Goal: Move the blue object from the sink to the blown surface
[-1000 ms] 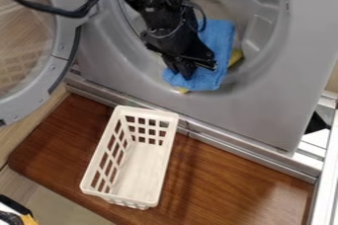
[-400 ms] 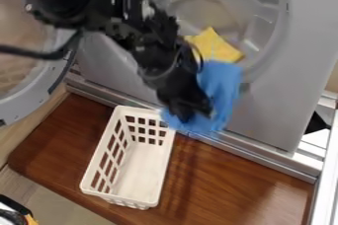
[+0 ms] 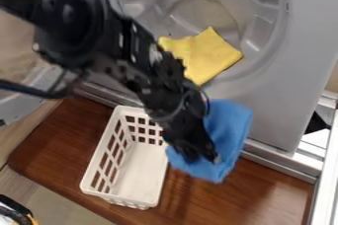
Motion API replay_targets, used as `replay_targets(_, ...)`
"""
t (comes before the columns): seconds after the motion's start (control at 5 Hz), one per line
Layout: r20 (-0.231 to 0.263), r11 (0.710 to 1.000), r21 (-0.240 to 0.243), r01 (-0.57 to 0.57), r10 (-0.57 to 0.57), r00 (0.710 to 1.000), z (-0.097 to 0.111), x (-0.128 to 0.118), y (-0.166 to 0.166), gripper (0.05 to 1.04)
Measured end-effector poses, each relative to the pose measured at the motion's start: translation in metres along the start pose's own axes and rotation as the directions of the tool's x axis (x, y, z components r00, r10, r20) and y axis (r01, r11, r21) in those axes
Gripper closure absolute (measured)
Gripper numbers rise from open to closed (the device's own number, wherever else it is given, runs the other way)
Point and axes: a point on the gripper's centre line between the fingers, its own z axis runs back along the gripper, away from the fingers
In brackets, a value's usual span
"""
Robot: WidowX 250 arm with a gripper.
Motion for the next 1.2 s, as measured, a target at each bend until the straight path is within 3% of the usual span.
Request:
replay_targets(0.2,-0.038,1.0,-0.012,0.009,-0.009,0.999,-0.021,-0.008,-0.005,0.995)
replay_targets(1.0,-0.135,0.998,0.036,0.052,-0.046,0.99,-0.088,-0.015,-0.003,0.961)
replay_targets(1.2,-0.166,0.998,0.031,0.058,-0.052,0.985,-0.091,-0.014,-0.003,0.768)
